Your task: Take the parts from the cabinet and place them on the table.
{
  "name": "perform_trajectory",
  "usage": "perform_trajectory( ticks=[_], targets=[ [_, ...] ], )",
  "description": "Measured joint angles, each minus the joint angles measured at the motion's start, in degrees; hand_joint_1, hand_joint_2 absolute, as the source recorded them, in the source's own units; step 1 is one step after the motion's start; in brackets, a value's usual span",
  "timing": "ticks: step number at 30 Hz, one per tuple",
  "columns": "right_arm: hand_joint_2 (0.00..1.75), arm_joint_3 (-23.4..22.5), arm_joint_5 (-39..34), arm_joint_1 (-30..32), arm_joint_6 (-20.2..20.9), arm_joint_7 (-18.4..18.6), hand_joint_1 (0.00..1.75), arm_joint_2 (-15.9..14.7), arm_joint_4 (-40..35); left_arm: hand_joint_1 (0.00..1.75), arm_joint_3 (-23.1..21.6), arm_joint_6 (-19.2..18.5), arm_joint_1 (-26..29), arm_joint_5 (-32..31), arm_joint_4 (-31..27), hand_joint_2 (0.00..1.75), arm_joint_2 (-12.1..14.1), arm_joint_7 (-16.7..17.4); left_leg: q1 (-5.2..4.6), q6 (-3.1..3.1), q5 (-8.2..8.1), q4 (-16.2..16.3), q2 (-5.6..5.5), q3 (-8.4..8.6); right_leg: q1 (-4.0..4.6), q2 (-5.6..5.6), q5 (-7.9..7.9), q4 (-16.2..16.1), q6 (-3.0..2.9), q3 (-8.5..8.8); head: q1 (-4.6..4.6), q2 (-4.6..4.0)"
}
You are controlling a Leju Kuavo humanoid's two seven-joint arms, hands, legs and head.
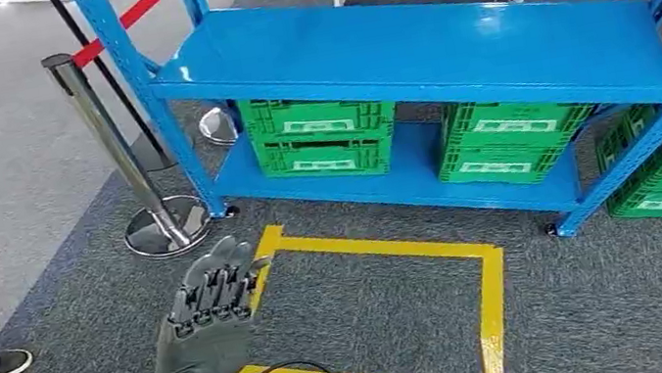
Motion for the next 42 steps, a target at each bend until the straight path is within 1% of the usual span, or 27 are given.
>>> perform_trajectory(
  ticks=[1,2,3,6,8,9,11,12,13,14,15,17,18,22,23,24,27,28,29,30,32,33,34,37,39,40,42],
  targets=[
    [0.0,0.0,0.0,0.0,0.0,0.0,0.0,0.0,0.0,0.0,0.0,0.0,0.0,0.0,0.0,0.0,0.0,0.0,0.02,-0.14,-0.21,0.1,-0.09,0.2,-0.04,0.0,2.85,-5.4,-0.15,2.41,0.0,0.0],
    [0.0,0.0,0.0,0.0,0.0,0.0,0.0,0.0,0.0,0.0,0.0,0.0,0.0,0.0,0.0,0.0,0.0,0.0,0.01,-0.41,-0.46,0.4,-0.11,0.25,-0.08,0.0,4.41,-9.8,-0.25,4.37,0.0,0.0],
    [0.0,0.0,0.0,-0.1,0.0,0.0,0.0,0.0,0.0,0.0,0.1,0.0,0.0,0.0,0.0,0.0,0.0,0.0,-0.49,-0.79,-0.74,0.7,-0.11,0.02,0.01,0.07,3.29,-10.8,-0.36,5.03,0.02,0.0],
    [0.0,0.0,0.0,0.1,0.0,0.0,0.0,0.0,0.0,0.0,0.2,-0.1,0.1,0.1,0.0,0.0,0.0,0.0,-0.3,-1.49,-0.5,0.7,-0.14,-0.11,0.29,0.24,3.49,-11.0,-1.14,5.31,-0.22,0.0],
    [0.0,0.0,0.0,0.2,-0.1,0.0,0.0,0.0,0.0,0.0,0.3,-0.1,0.0,0.1,0.0,0.0,0.0,0.0,-0.18,-2.24,-1.32,1.4,-0.09,-0.16,-0.16,0.1,3.82,-11.5,-1.85,5.72,-0.13,0.0],
    [0.0,0.0,0.0,0.1,-0.1,0.0,0.0,0.0,0.0,0.0,0.3,-0.1,0.0,0.1,0.0,0.0,0.0,0.0,-0.14,-2.63,-2.71,3.4,0.01,-1.01,-0.19,0.05,3.74,-11.5,-2.13,5.85,-0.77,0.0],
    [0.0,0.0,0.0,0.0,-0.1,0.0,0.0,0.0,0.0,0.0,0.3,-0.1,0.1,0.1,0.0,0.0,0.0,0.0,0.23,-3.18,-7.18,12.6,0.02,-5.23,-0.17,-0.12,3.61,-11.5,-2.42,5.88,-0.7,0.0],
    [0.0,0.0,0.0,0.1,-0.1,0.0,0.0,0.0,0.0,0.0,0.3,-0.1,0.2,0.1,0.0,0.0,0.0,0.0,0.31,-3.32,-8.51,16.5,0.02,-7.15,-0.17,-0.17,3.6,-11.5,-2.43,5.87,-0.7,0.0],
    [0.0,0.0,0.0,0.2,-0.1,0.0,0.0,0.0,0.0,0.0,0.3,-0.1,0.2,0.2,0.0,0.0,0.1,0.0,0.42,-3.38,-8.65,18.4,0.03,-8.11,-0.17,-0.2,3.58,-11.5,-2.45,5.88,-0.68,0.0],
    [0.0,0.0,0.0,0.2,-0.1,0.0,0.0,0.0,0.0,0.0,0.4,-0.1,0.3,0.1,0.0,0.0,0.2,0.0,0.53,-3.37,-7.37,17.5,0.03,-7.72,-0.17,-0.18,3.56,-11.5,-2.47,5.93,-0.7,0.0],
    [0.0,0.0,0.0,0.2,-0.1,0.0,0.0,0.0,0.0,0.0,0.4,-0.1,0.3,0.1,0.0,0.0,0.2,0.0,0.57,-3.25,-5.19,14.3,0.03,-6.29,-0.17,-0.12,3.55,-11.5,-2.46,6.0,-0.72,0.0],
    [0.0,0.0,0.0,0.1,-0.1,0.0,0.0,0.0,0.0,0.0,0.4,-0.1,0.3,0.1,0.0,0.0,0.1,0.0,0.55,-2.63,-0.03,3.4,0.08,-0.88,-0.18,-0.05,3.46,-11.6,-2.32,6.33,-0.72,0.0],
    [0.0,0.0,0.0,0.1,-0.1,0.0,0.0,0.0,0.0,0.0,0.4,-0.1,0.2,0.1,0.0,0.0,0.1,0.0,0.31,-2.42,-0.88,1.0,0.15,0.32,0.06,-0.05,3.36,-11.5,-2.09,6.3,-0.63,0.0],
    [0.0,0.0,0.0,0.1,-0.1,0.0,0.0,0.0,0.0,0.0,0.5,-0.1,0.3,0.2,0.0,0.0,0.1,0.1,-0.09,-1.4,-0.56,0.3,0.02,0.12,-0.13,-0.15,3.67,-12.1,-0.49,6.32,-0.65,0.0],
    [0.0,0.0,0.1,0.0,-0.1,0.0,0.0,0.0,0.0,0.0,0.5,-0.1,0.3,0.2,0.0,0.0,0.0,0.1,0.45,-0.82,-0.02,-0.5,0.09,0.6,-0.32,-0.11,3.21,-11.6,-0.23,5.68,-0.59,0.0],
    [0.0,0.0,0.1,0.0,-0.1,-0.1,0.0,0.0,0.0,0.0,0.5,-0.1,0.2,0.2,0.0,0.0,-0.1,0.1,0.41,-0.54,-0.05,-0.7,0.14,0.7,-0.17,-0.05,1.83,-9.9,-0.19,5.05,-0.44,0.0],
    [0.0,0.0,0.1,0.1,-0.1,-0.1,0.0,0.0,0.0,0.0,0.5,-0.1,0.3,0.2,0.0,0.0,-0.2,0.1,0.2,-0.17,-0.15,-0.6,0.25,0.6,-0.12,0.02,-4.06,2.8,0.04,-1.12,-0.04,0.0],
    [0.0,0.0,0.1,0.1,-0.1,-0.1,0.0,0.0,0.0,0.0,0.5,-0.1,0.3,0.2,0.0,0.0,-0.2,0.1,0.11,-0.12,-0.18,-0.6,0.25,0.61,-0.12,0.03,-4.48,5.5,0.1,-2.51,0.02,0.0],
    [0.0,0.0,0.1,0.1,-0.1,-0.1,0.0,0.0,0.0,0.0,0.5,-0.1,0.4,0.2,0.0,0.0,-0.2,0.1,0.09,-0.07,-0.24,-0.6,0.24,0.69,-0.13,0.02,-3.37,5.2,0.11,-2.58,-0.07,0.0],
    [0.0,0.0,0.1,0.0,-0.1,-0.1,0.0,0.0,0.0,0.0,0.6,-0.1,0.4,0.2,0.0,0.0,-0.2,0.1,0.09,-0.1,-0.3,-0.6,0.19,0.78,-0.13,0.02,-1.15,2.3,0.1,-1.25,0.02,0.0],
    [0.0,0.0,0.1,0.0,-0.1,-0.1,0.0,0.0,0.0,0.0,0.6,-0.3,0.4,0.2,0.0,0.0,-0.2,0.1,0.16,-0.39,-0.64,-0.3,-0.02,0.98,-0.2,0.01,4.03,-8.0,-0.07,3.67,0.0,0.0],
    [0.0,0.0,0.1,0.0,-0.1,-0.1,0.0,0.0,0.0,0.0,0.6,-0.3,0.4,0.2,0.0,0.0,-0.3,0.1,0.08,-0.71,-0.91,0.0,-0.04,0.9,-0.15,0.04,3.64,-10.9,-0.19,5.15,-0.02,0.0],
    [0.0,0.0,0.1,-0.1,-0.1,-0.1,0.0,0.0,0.0,0.0,0.6,-0.3,0.3,0.2,0.0,0.0,-0.3,0.1,-0.33,-1.09,-1.19,0.6,-0.13,0.57,-0.05,0.2,3.39,-11.7,-0.57,5.83,0.0,0.0],
    [0.0,0.0,0.1,0.2,-0.1,-0.1,0.0,0.0,0.0,0.0,0.6,-0.3,0.3,0.2,0.0,0.0,-0.3,0.1,-0.14,-1.67,-0.96,0.2,-0.09,0.75,0.21,0.25,3.51,-11.6,-1.31,5.75,0.02,0.0],
    [0.0,0.0,0.1,0.1,-0.1,-0.1,0.0,0.0,0.0,0.0,0.6,-0.3,0.3,0.2,0.0,0.0,-0.3,0.1,-0.05,-2.42,-2.29,1.6,0.04,0.35,-0.26,0.15,3.57,-11.8,-1.91,6.16,-0.15,0.0],
    [0.0,0.0,0.1,0.1,-0.1,-0.1,0.0,0.0,0.0,0.0,0.6,-0.3,0.3,0.2,0.0,0.0,-0.3,0.1,0.07,-2.78,-4.16,5.0,0.05,-1.1,-0.29,0.06,3.42,-11.8,-2.28,6.33,-0.5,0.0],
    [0.0,0.0,0.1,0.1,-0.1,-0.1,0.0,0.0,0.0,0.0,0.6,-0.3,0.4,0.2,0.0,0.0,-0.2,0.1,0.34,-3.23,-8.03,14.5,0.06,-5.81,-0.26,-0.07,3.23,-11.8,-2.55,6.48,-0.42,0.0]
  ],
)
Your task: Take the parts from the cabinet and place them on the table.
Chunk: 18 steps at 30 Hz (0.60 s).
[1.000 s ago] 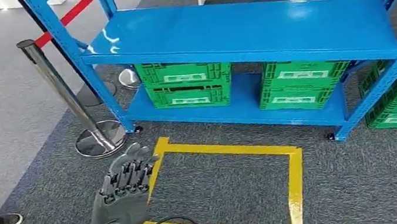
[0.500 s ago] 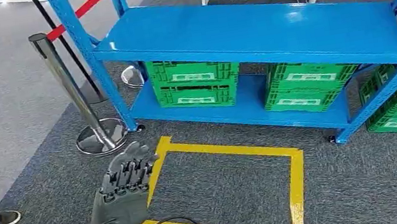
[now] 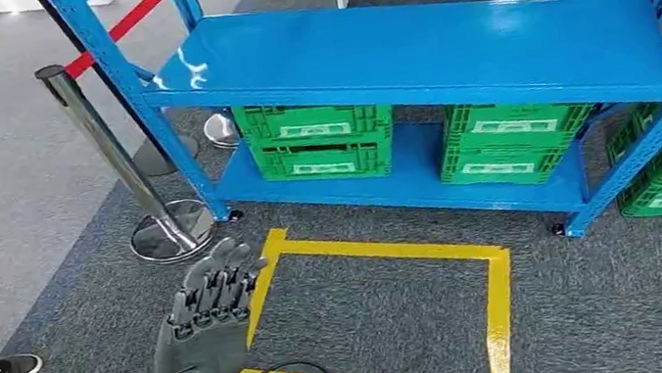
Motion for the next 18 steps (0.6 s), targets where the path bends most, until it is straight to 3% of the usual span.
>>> perform_trajectory(
  ticks=[1,2,4,5,6,7,9,11,12,13,15,16,17,18],
  targets=[
    [0.0,0.0,0.0,0.0,0.0,0.0,0.0,0.0,0.0,0.0,0.0,0.0,0.0,0.0,0.0,0.0,0.1,0.0,0.09,-0.09,-0.67,3.2,0.0,-1.77,0.01,-0.02,-0.07,0.0,-0.04,0.07,-0.02,0.0],
    [0.0,0.0,0.0,0.1,0.0,0.0,0.0,0.0,0.0,0.0,0.0,0.0,0.0,0.0,0.0,0.0,0.1,0.0,0.15,-0.1,0.08,3.5,0.0,-2.21,0.01,-0.01,-0.16,0.0,-0.08,0.19,0.0,0.0],
    [0.0,0.0,0.0,0.1,0.0,0.0,0.0,0.0,0.0,0.0,0.0,0.0,0.0,0.0,0.0,0.0,0.2,0.0,0.16,0.24,4.75,-2.5,0.0,0.24,0.01,0.14,-0.44,0.0,0.0,0.66,-0.02,0.0],
    [0.0,0.0,0.0,0.1,0.0,0.0,0.0,0.0,0.0,0.0,0.0,0.0,0.0,0.0,0.0,0.0,0.2,0.0,0.14,0.57,7.71,-7.9,0.01,2.67,0.0,0.17,-0.63,0.0,0.13,1.02,-0.02,0.0],
    [0.0,0.0,0.0,0.1,0.0,0.0,0.0,0.0,0.0,0.0,0.0,0.0,-0.1,0.0,0.0,0.0,0.2,0.0,0.07,0.96,9.33,-12.3,0.04,4.48,-0.01,0.18,-0.79,0.0,0.31,1.14,-0.04,0.0],
    [0.0,0.0,0.0,0.0,0.0,0.0,0.0,0.0,0.0,0.0,0.0,0.0,-0.1,0.0,0.0,0.0,0.2,0.0,-0.24,1.04,8.16,-13.1,0.06,5.04,0.28,0.19,-0.94,0.0,0.62,1.07,0.07,0.0],
    [0.0,0.0,0.0,-0.1,0.0,0.0,0.0,0.0,0.0,0.0,0.0,0.0,0.0,0.0,0.0,0.0,0.2,0.0,-0.42,1.26,7.98,-13.8,-0.04,4.97,0.17,0.07,-0.92,-0.1,1.32,0.79,0.18,0.0],
    [0.0,0.0,0.0,-0.1,0.0,0.0,0.0,0.0,0.0,0.0,0.0,0.0,0.0,0.1,0.0,0.0,0.2,0.0,-0.38,1.98,8.05,-14.4,-0.08,5.2,0.11,-0.04,-1.03,-0.5,2.11,1.18,0.11,0.0],
    [0.0,0.0,0.0,-0.1,0.0,0.0,0.0,0.0,0.0,0.0,0.0,-0.1,0.0,0.1,0.0,0.0,0.1,0.0,-0.04,2.3,8.34,-14.9,0.03,5.8,-0.05,0.04,-1.62,0.3,2.26,0.58,0.18,0.0],
    [0.0,0.0,0.0,-0.2,0.0,0.0,0.0,0.0,0.0,0.0,0.0,-0.1,-0.1,0.1,0.0,0.0,0.0,-0.1,-0.01,2.59,8.29,-15.1,0.05,6.0,0.09,0.1,-3.0,2.5,2.28,-0.56,0.35,0.0],
    [0.0,0.0,0.0,-0.2,0.0,0.0,0.0,0.0,0.0,0.0,0.1,-0.1,0.0,0.2,0.0,0.0,-0.1,0.0,-0.14,2.95,8.16,-15.1,0.17,5.99,0.09,0.11,-6.93,11.4,2.34,-5.36,0.76,0.0],
    [0.0,0.0,0.0,-0.1,0.0,0.0,0.0,0.0,0.0,0.0,0.1,0.0,0.0,0.4,0.0,0.0,-0.1,0.3,-0.24,3.09,8.07,-15.0,0.17,5.98,0.1,0.09,-8.08,15.2,2.38,-7.57,0.7,0.0],
    [0.0,0.0,0.0,0.0,-0.1,0.0,0.0,0.0,0.0,0.0,0.1,0.2,0.0,0.6,0.1,1.75,-0.1,0.9,-0.3,3.12,8.01,-15.0,0.14,6.04,0.13,0.11,-7.86,17.0,2.44,-8.84,0.83,0.0],
    [0.0,0.0,0.0,-0.1,-0.1,0.0,0.0,0.0,0.0,0.0,0.1,0.3,0.1,0.9,0.2,1.75,-0.1,1.5,-0.33,3.11,7.89,-15.0,0.1,6.19,0.13,0.11,-6.33,15.9,2.4,-8.64,0.76,0.0]
  ],
)
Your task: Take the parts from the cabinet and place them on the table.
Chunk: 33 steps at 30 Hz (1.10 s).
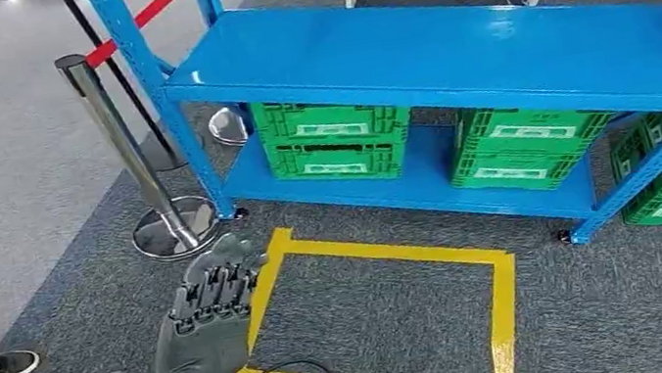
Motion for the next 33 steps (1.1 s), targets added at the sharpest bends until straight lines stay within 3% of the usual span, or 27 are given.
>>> perform_trajectory(
  ticks=[2,3,4,7,9,10,13,14,15,16,18,19,20,23,25,26,28,29,30,31,33],
  targets=[
    [0.0,-0.1,-0.1,0.0,-0.1,0.2,0.0,0.0,0.0,0.0,0.0,0.0,0.0,0.3,0.3,1.75,0.0,1.4,0.01,-0.11,-0.38,0.2,-0.14,0.43,-0.01,-0.01,5.47,-8.4,-0.21,3.66,0.04,0.0],
    [1.75,-0.2,-0.2,0.0,-0.1,0.3,0.0,0.0,0.0,0.0,0.1,0.0,0.0,0.4,0.5,1.75,0.0,1.7,0.05,-0.35,-0.7,0.4,-0.16,0.61,-0.03,-0.03,7.83,-13.7,-0.31,6.1,0.09,0.0],
    [1.75,-0.2,-0.3,-0.1,-0.1,0.6,0.0,0.0,0.0,0.0,0.2,0.1,0.0,0.2,1.0,1.75,0.0,2.2,-0.39,-0.84,-1.03,0.7,-0.17,0.44,0.21,0.01,6.59,-15.3,-0.4,7.26,0.07,0.0],
    [1.75,-0.4,-0.9,0.2,-0.5,3.1,0.0,0.0,0.0,0.0,1.3,2.1,0.0,-1.4,3.5,1.75,0.0,3.9,-0.26,-1.36,-0.98,0.6,-0.17,0.48,0.38,0.25,6.74,-15.5,-1.15,7.45,0.0,0.0],
    [1.75,-0.6,-2.3,0.8,-0.9,4.4,0.0,-0.1,0.0,0.0,3.2,3.7,0.4,-2.6,7.5,1.75,0.0,6.2,-0.13,-1.94,-1.72,1.1,-0.15,0.61,-0.08,0.07,6.91,-15.9,-1.82,7.91,0.07,0.0],
    [1.75,-0.7,-3.0,1.0,-1.1,4.4,0.0,-0.2,-0.3,0.0,4.3,4.2,0.8,-3.0,9.5,1.75,0.1,7.1,-0.11,-2.37,-3.07,3.0,-0.07,-0.13,-0.09,0.08,6.76,-15.9,-2.2,8.03,-0.42,0.0],
    [1.75,-0.8,-5.0,1.1,-1.6,4.3,0.0,-0.4,-1.4,0.0,6.5,5.0,2.0,-3.4,14.7,1.75,0.4,9.5,0.26,-3.1,-8.77,15.8,-0.07,-6.33,0.01,-0.02,6.59,-15.9,-2.56,8.12,-0.5,0.0],
    [1.75,-0.8,-5.7,1.1,-1.7,4.3,0.0,-0.5,-1.9,0.0,7.2,5.2,2.7,-3.4,16.8,1.75,0.5,10.4,0.3,-3.13,-9.11,18.3,-0.07,-7.68,0.03,-0.02,6.53,-15.9,-2.63,8.17,-0.48,0.0],
    [1.75,-0.8,-6.3,1.1,-1.9,4.2,0.0,-0.7,-2.5,0.0,7.7,5.4,3.4,-3.5,18.6,1.75,0.6,11.2,0.33,-3.08,-8.06,17.9,-0.07,-7.66,0.03,0.0,6.45,-15.9,-2.65,8.27,-0.48,0.0],
    [1.75,-0.8,-6.9,1.0,-2.1,4.1,0.0,-0.7,-3.3,0.0,8.4,5.6,4.1,-3.6,20.5,1.75,0.6,11.9,0.33,-2.91,-5.79,15.1,-0.07,-6.52,0.05,0.05,6.37,-15.9,-2.64,8.42,-0.52,0.0],
    [1.75,-0.8,-7.8,0.8,-2.3,3.9,0.0,-0.8,-4.5,0.0,9.4,5.9,4.9,-3.8,23.0,1.75,0.8,13.0,0.28,-2.32,-0.34,4.9,-0.07,-1.87,0.09,0.14,6.13,-15.9,-2.52,8.92,-0.5,0.0],
    [1.75,-0.8,-8.2,0.7,-2.3,3.8,0.0,-0.8,-5.1,0.0,9.8,6.0,5.1,-4.1,24.4,1.75,0.9,13.6,0.12,-2.0,-0.25,1.5,-0.04,-0.13,0.04,0.12,6.03,-15.9,-2.34,9.02,-0.5,0.0],
    [1.75,-0.8,-8.7,0.4,-2.4,3.7,0.0,-0.9,-5.5,0.0,10.2,6.1,5.1,-4.1,25.8,1.75,1.0,14.1,-0.18,-1.85,-0.6,0.6,-0.01,0.07,0.38,0.03,5.92,-15.8,-1.99,8.79,-0.5,0.0],
    [1.75,-0.8,-10.8,0.9,-3.0,3.2,0.0,-1.1,-7.0,0.0,12.5,7.0,6.3,-4.3,31.3,1.75,1.2,16.9,-0.47,-1.23,-0.7,0.7,-0.11,0.08,0.07,-0.09,6.04,-16.4,-1.0,9.15,-0.39,0.0],
    [1.75,-0.8,-12.5,1.7,-3.3,2.9,0.0,-1.7,-7.5,0.0,14.3,7.4,7.0,-4.5,34.4,1.75,1.4,18.9,0.09,-0.5,-0.16,-0.5,0.19,0.71,0.1,0.02,4.95,-15.5,-0.47,8.56,-0.33,0.0],
    [1.75,-0.8,-13.4,2.4,-3.5,2.8,0.0,-1.9,-7.5,0.0,15.2,7.8,6.7,-4.7,36.0,1.75,1.5,20.0,0.12,-0.05,-0.2,-0.5,0.2,0.64,0.13,0.04,2.68,-12.1,-0.45,7.09,-0.17,0.0],
    [1.75,-0.8,-15.1,4.4,-4.0,2.6,0.0,-2.4,-7.4,0.0,16.9,8.2,6.4,-5.2,38.6,1.75,1.6,22.2,-0.01,0.12,-0.3,-0.5,0.19,0.66,0.08,0.06,-1.34,-2.9,-0.3,2.68,-0.13,0.0],
    [1.75,-0.9,-16.1,5.5,-4.2,2.2,0.0,-2.6,-7.1,0.0,17.7,8.5,6.3,-5.3,39.5,1.75,1.7,23.2,-0.07,0.17,-0.36,-0.4,0.21,0.64,0.11,0.02,-2.23,0.4,-0.22,0.87,-0.02,0.0],
    [1.75,-1.1,-17.0,6.2,-4.2,1.6,0.0,-2.8,-7.0,0.0,18.5,8.8,6.1,-5.3,40.2,1.75,1.8,24.1,-0.09,0.16,-0.38,-0.4,0.37,0.69,0.11,-0.06,-1.69,1.0,-0.17,0.32,-0.04,0.0],
    [1.75,-1.2,-17.6,6.3,-4.4,1.6,0.0,-2.8,-6.5,0.0,19.3,9.0,5.5,-5.3,40.7,1.75,1.9,25.0,-0.09,0.1,-0.45,-0.4,0.61,0.74,0.1,-0.1,0.13,-1.0,-0.14,1.18,-0.13,0.0],
    [1.75,-1.5,-19.3,7.2,-4.8,1.1,0.0,-3.0,-5.0,0.0,20.9,9.5,3.5,-5.4,41.5,1.75,2.0,26.9,0.01,-0.18,-0.77,-0.1,0.59,0.9,0.03,-0.52,5.43,-11.0,-0.27,6.28,-0.04,0.0]
  ],
)
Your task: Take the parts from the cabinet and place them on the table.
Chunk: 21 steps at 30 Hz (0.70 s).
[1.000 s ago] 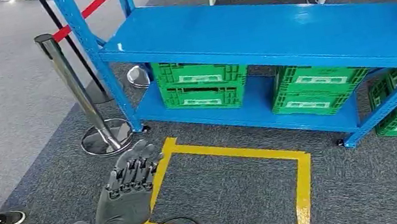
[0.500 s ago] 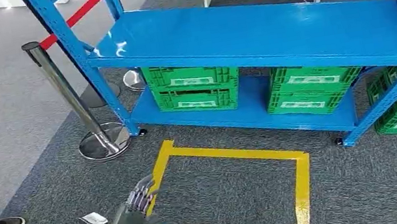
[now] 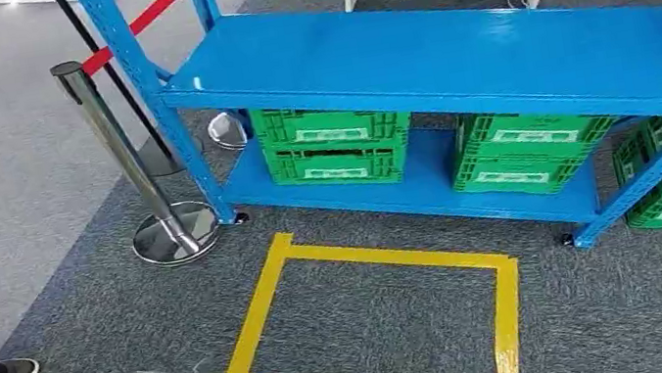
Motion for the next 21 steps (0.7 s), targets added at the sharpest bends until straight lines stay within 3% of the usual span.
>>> perform_trajectory(
  ticks=[1,2,3,5,7,8,10,11,12,13,16,17,21],
  targets=[
    [1.75,-0.2,-0.7,0.5,-0.1,-0.2,0.0,-0.2,0.4,0.0,0.8,0.3,-0.7,-0.2,0.6,0.0,0.1,0.8,0.0,-0.37,-0.25,0.3,-0.04,0.07,0.0,-0.09,0.47,-4.5,-0.16,2.17,0.07,0.0],
    [0.0,-0.3,-1.4,0.8,-0.1,-0.4,0.0,-0.2,0.7,0.0,1.6,0.6,-1.1,-0.4,1.5,0.0,0.2,1.7,-0.44,-0.76,-0.49,0.6,-0.04,-0.09,0.33,-0.08,-0.32,-5.3,-0.35,2.83,0.11,0.0],
    [0.0,-0.4,-2.3,1.1,-0.2,-0.7,0.0,-0.2,0.7,0.0,2.5,0.8,-1.3,-0.6,2.8,0.0,0.5,2.9,-0.26,-1.07,-0.54,0.6,0.02,-0.09,0.29,0.15,-0.06,-5.2,-0.86,3.26,-0.09,0.0],
    [0.0,-0.4,-3.7,1.6,-0.4,-0.9,0.0,-0.2,0.5,0.0,4.2,1.3,-1.0,-0.9,6.0,0.0,0.7,4.8,-0.06,-1.41,-0.46,0.4,0.23,0.31,0.61,0.42,-0.09,-5.2,-1.3,3.36,-0.04,0.0],
    [0.0,-0.4,-4.6,1.8,-0.6,-0.9,0.0,-0.3,-0.4,0.0,5.2,1.6,0.3,-1.0,9.4,0.0,1.0,6.4,0.01,-2.13,-1.62,1.3,0.03,0.4,0.11,0.08,0.07,-5.7,-1.83,4.01,-0.09,0.0],
    [0.0,-0.4,-4.9,1.9,-1.0,-0.8,0.0,-0.3,-1.2,0.0,5.7,1.7,1.1,-1.0,11.4,0.0,1.0,7.0,0.06,-2.49,-3.31,3.9,-0.01,-0.73,0.07,-0.08,-0.12,-5.8,-2.18,4.19,-0.57,0.0],
    [0.0,-0.4,-5.6,1.9,-1.4,-0.7,0.0,-0.5,-2.8,0.0,6.2,2.0,3.0,-1.1,14.9,0.0,0.9,7.8,0.41,-2.96,-7.74,13.3,-0.01,-5.19,0.11,-0.38,-0.32,-5.7,-2.49,4.28,-0.57,0.0],
    [0.0,-0.4,-5.8,1.9,-1.5,-0.8,0.0,-0.5,-3.5,0.0,6.3,2.0,4.0,-1.1,16.3,0.0,0.9,8.1,0.46,-3.09,-8.88,16.8,-0.01,-6.99,0.12,-0.4,-0.39,-5.7,-2.52,4.28,-0.55,0.0],
    [0.0,-0.4,-5.8,1.6,-1.6,-0.8,0.0,-0.7,-4.7,0.0,6.5,2.1,5.2,-1.1,18.1,0.0,1.0,8.4,0.56,-3.14,-8.62,18.4,-0.01,-7.91,0.11,-0.4,-0.46,-5.7,-2.53,4.35,-0.59,0.0],
    [0.0,-0.4,-5.9,1.3,-1.8,-0.8,0.0,-1.0,-5.6,0.0,6.7,2.2,6.0,-1.1,19.6,0.0,1.0,8.6,0.69,-3.16,-7.3,17.3,-0.01,-7.51,0.1,-0.36,-0.53,-5.7,-2.52,4.45,-0.59,0.0],
    [0.0,-0.5,-6.6,-0.7,-2.0,-1.0,0.0,-1.3,-9.3,0.0,7.4,2.4,8.3,-1.3,24.5,0.0,1.0,9.1,0.84,-2.7,0.36,3.5,0.04,-1.28,0.09,-0.24,-1.01,-5.8,-2.1,5.23,-0.61,0.0],
    [0.0,-0.5,-6.7,-1.4,-2.0,-1.0,0.0,-1.3,-10.5,0.0,7.5,2.4,8.8,-1.3,26.3,0.0,1.1,9.4,0.51,-2.56,-0.57,1.5,0.05,-0.12,0.44,-0.23,-1.34,-5.7,-1.61,4.66,-0.61,0.0],
    [0.0,-0.5,-7.9,-1.5,-2.1,-1.2,0.0,-1.4,-11.7,0.0,8.6,2.7,9.7,-1.7,28.8,0.0,1.2,10.8,0.29,-1.22,-0.64,0.8,-0.35,0.14,0.23,-0.78,-1.53,-6.4,-0.04,5.24,-0.41,0.0]
  ],
)
